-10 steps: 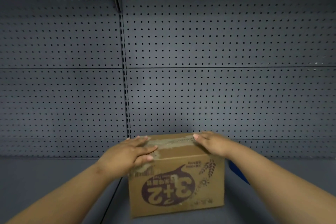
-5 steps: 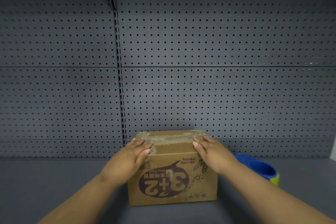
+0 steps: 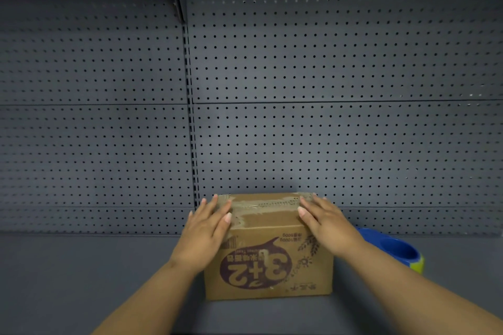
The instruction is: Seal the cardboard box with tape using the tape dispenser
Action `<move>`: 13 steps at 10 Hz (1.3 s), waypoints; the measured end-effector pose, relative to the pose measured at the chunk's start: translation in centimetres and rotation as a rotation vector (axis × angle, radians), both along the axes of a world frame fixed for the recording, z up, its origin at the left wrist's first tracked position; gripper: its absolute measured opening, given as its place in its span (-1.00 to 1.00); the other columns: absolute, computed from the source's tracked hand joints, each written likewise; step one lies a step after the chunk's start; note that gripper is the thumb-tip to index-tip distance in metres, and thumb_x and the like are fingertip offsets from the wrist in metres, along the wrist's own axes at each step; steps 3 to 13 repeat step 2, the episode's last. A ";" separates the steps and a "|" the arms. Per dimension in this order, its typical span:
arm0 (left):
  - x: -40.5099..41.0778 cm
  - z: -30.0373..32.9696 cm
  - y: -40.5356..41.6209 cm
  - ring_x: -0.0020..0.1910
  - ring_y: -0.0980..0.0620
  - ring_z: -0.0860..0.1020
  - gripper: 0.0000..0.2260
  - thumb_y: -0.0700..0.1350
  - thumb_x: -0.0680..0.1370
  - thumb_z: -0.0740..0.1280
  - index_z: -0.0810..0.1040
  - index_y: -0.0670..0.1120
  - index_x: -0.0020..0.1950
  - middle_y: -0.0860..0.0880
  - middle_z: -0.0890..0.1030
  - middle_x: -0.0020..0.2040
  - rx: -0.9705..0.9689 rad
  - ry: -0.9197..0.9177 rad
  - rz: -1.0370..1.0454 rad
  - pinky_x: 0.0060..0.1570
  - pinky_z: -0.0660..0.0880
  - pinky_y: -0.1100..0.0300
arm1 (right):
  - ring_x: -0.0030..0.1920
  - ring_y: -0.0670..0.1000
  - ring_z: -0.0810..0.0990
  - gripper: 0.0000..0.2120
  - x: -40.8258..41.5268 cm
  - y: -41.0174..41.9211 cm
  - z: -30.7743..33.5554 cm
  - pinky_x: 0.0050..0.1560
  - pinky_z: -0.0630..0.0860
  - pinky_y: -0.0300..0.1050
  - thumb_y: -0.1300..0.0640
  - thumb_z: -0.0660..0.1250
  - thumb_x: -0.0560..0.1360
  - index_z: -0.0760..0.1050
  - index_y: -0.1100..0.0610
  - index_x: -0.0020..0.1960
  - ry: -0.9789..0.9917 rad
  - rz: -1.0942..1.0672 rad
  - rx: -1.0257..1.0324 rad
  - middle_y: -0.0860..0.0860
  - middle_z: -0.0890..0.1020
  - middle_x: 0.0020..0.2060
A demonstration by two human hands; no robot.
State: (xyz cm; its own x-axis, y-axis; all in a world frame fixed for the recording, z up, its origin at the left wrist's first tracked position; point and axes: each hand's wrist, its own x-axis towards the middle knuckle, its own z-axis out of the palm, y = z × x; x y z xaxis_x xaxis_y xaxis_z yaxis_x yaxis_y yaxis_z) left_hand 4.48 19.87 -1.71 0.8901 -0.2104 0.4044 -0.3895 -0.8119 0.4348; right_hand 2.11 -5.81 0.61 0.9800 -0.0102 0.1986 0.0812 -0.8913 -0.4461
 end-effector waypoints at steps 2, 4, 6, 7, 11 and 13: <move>-1.6 2.7 -0.1 0.52 0.09 -0.19 -0.46 0.24 0.53 -0.17 0.00 0.18 0.51 0.07 -0.04 0.56 -0.067 -0.166 0.186 0.43 -0.35 0.06 | 0.50 -0.03 0.03 -0.48 -3.8 -0.8 6.2 0.48 0.00 0.02 -0.24 -0.11 0.53 0.12 -0.13 0.46 -0.285 0.014 0.269 -0.04 0.12 0.51; -1.6 2.7 -0.1 0.52 0.09 -0.19 -0.46 0.24 0.53 -0.17 0.00 0.18 0.51 0.07 -0.04 0.56 -0.067 -0.166 0.186 0.43 -0.35 0.06 | 0.50 -0.03 0.03 -0.48 -3.8 -0.8 6.2 0.48 0.00 0.02 -0.24 -0.11 0.53 0.12 -0.13 0.46 -0.285 0.014 0.269 -0.04 0.12 0.51; -1.6 2.7 -0.1 0.52 0.09 -0.19 -0.46 0.24 0.53 -0.17 0.00 0.18 0.51 0.07 -0.04 0.56 -0.067 -0.166 0.186 0.43 -0.35 0.06 | 0.50 -0.03 0.03 -0.48 -3.8 -0.8 6.2 0.48 0.00 0.02 -0.24 -0.11 0.53 0.12 -0.13 0.46 -0.285 0.014 0.269 -0.04 0.12 0.51; -1.6 2.7 -0.1 0.52 0.09 -0.19 -0.46 0.24 0.53 -0.17 0.00 0.18 0.51 0.07 -0.04 0.56 -0.067 -0.166 0.186 0.43 -0.35 0.06 | 0.50 -0.03 0.03 -0.48 -3.8 -0.8 6.2 0.48 0.00 0.02 -0.24 -0.11 0.53 0.12 -0.13 0.46 -0.285 0.014 0.269 -0.04 0.12 0.51; -1.6 2.7 -0.1 0.52 0.09 -0.19 -0.46 0.24 0.53 -0.17 0.00 0.18 0.51 0.07 -0.04 0.56 -0.067 -0.166 0.186 0.43 -0.35 0.06 | 0.50 -0.03 0.03 -0.48 -3.8 -0.8 6.2 0.48 0.00 0.02 -0.24 -0.11 0.53 0.12 -0.13 0.46 -0.285 0.014 0.269 -0.04 0.12 0.51; -1.6 2.7 -0.1 0.52 0.09 -0.19 -0.46 0.24 0.53 -0.17 0.00 0.18 0.51 0.07 -0.04 0.56 -0.067 -0.166 0.186 0.43 -0.35 0.06 | 0.50 -0.03 0.03 -0.48 -3.8 -0.8 6.2 0.48 0.00 0.02 -0.24 -0.11 0.53 0.12 -0.13 0.46 -0.285 0.014 0.269 -0.04 0.12 0.51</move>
